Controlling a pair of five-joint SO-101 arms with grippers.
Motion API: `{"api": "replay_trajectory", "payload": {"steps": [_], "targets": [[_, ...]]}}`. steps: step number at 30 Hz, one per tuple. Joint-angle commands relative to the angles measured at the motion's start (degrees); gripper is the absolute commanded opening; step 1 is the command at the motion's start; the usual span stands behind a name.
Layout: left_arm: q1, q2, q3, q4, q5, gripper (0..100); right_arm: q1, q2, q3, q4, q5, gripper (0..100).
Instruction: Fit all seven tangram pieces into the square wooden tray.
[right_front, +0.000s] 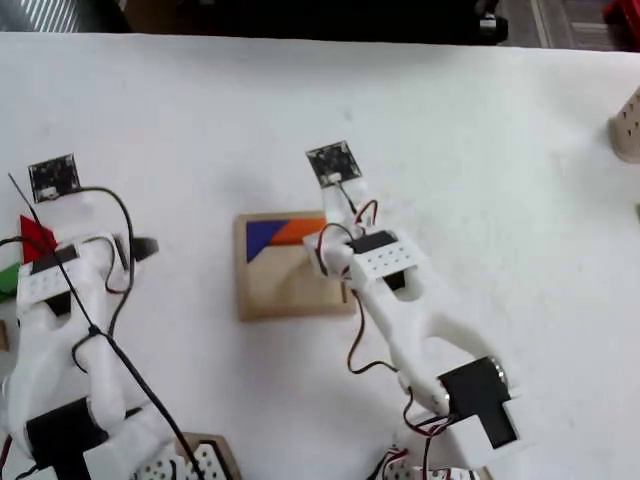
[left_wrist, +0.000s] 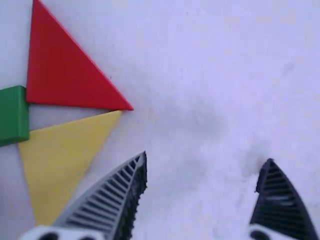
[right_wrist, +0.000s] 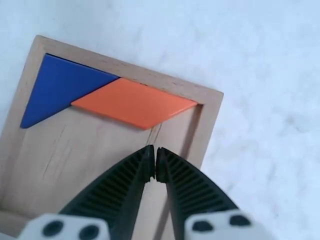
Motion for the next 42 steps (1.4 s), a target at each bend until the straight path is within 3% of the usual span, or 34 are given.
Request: {"api": "replay_trajectory", "payload": {"steps": [1,22,26,33,42], "targets": [[-0.48,-2.86,-0.26,-1.23,0.70,34,2.95,-4.00,-0.35,1.01,0.09,2.1],[-0.92,-2.77,-1.23,-1.32,0.53,32,2.86,-1.45,-0.44,-1.01,0.09,2.1],[-5.41,-2.77,-5.45,2.29,0.53,32,2.59,-0.22,-0.79,-1.19,0.88,2.1],[-11.12,-2.77,-16.97,13.27,-2.90,32,2.42,0.31,-0.44,-2.77,9.32,2.1],[-19.38,-2.77,-20.48,13.63,-6.07,33,2.42,0.31,-0.44,-2.77,9.58,2.1]]}}
